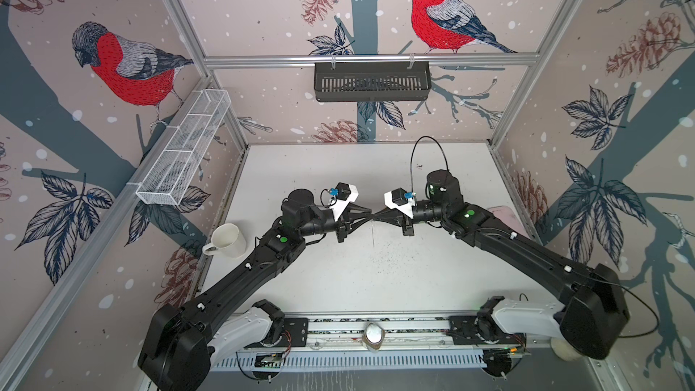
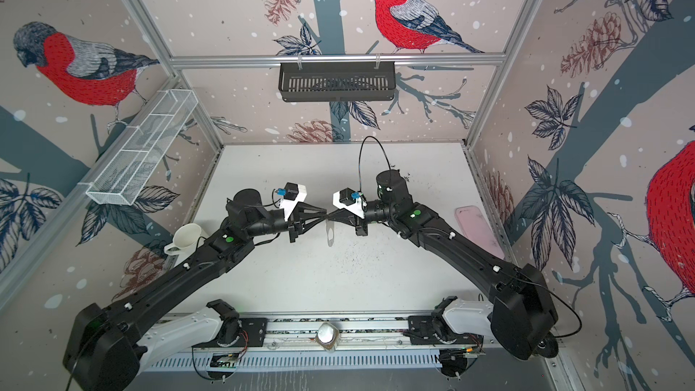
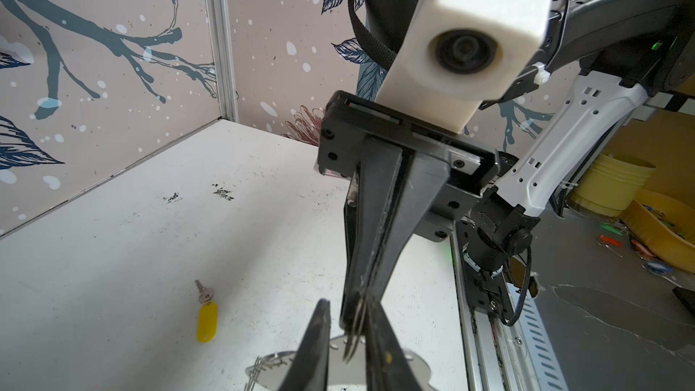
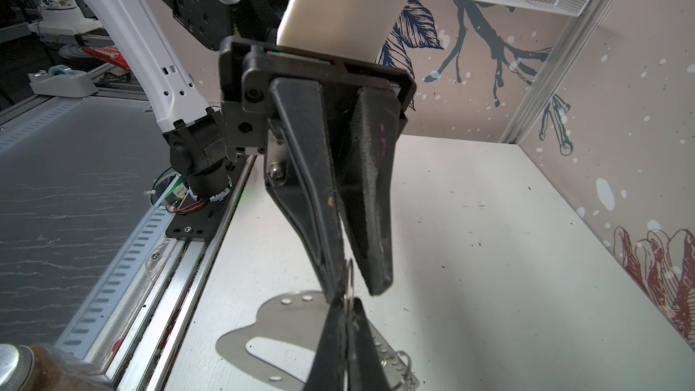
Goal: Put the keys on the keyring
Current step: 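Lift the plate by its ring with the right gripper toward the left gripper, then close the left gripper on the split ring held by the right gripper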
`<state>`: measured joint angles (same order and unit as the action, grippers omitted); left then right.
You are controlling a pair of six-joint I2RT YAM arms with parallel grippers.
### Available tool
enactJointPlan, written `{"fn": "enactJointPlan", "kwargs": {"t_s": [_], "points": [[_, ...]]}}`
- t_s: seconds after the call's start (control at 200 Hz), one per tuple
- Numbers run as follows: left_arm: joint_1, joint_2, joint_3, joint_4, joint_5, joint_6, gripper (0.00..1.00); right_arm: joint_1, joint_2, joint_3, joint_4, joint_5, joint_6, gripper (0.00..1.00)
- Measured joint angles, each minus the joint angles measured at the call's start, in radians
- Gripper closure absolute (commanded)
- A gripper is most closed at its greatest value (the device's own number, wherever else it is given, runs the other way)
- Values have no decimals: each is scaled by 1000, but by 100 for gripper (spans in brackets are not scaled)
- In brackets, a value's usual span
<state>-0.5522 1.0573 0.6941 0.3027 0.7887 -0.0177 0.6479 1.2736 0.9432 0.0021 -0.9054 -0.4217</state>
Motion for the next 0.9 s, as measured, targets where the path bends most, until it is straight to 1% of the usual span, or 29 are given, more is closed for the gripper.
{"fn": "enactJointPlan", "kwargs": {"t_s": [0.23, 0.415, 0.435, 0.445, 0.465, 0.47, 0.49, 0.565, 0.67, 0.901], "points": [[-5, 8, 0, 5, 19, 26, 100, -7, 2, 1, -3, -6, 12, 100], [-7, 11, -22, 53, 19, 25, 100, -10, 2, 0, -4, -9, 23, 100], [-7, 11, -27, 64, 19, 25, 100, -10, 2, 0, -4, -9, 24, 95], [-7, 11, -29, 66, 19, 25, 100, -11, 2, 0, -4, -9, 25, 94], [-7, 10, -34, 78, 18, 24, 100, -12, 1, -2, -2, -10, 26, 86], [-7, 10, -34, 78, 18, 24, 100, -12, 1, -2, -2, -10, 26, 86], [-7, 9, -38, 85, 18, 24, 100, -13, 0, -3, 0, -10, 28, 80], [-8, 1, -61, 114, 10, 15, 100, -19, -7, -17, 18, -18, 31, 71], [-8, -6, -87, 138, -9, 4, 100, -37, -19, -42, 77, -23, 60, 68], [-8, -2, -98, 230, -8, -12, 100, -59, -89, -133, 191, -19, 153, 68]]}}
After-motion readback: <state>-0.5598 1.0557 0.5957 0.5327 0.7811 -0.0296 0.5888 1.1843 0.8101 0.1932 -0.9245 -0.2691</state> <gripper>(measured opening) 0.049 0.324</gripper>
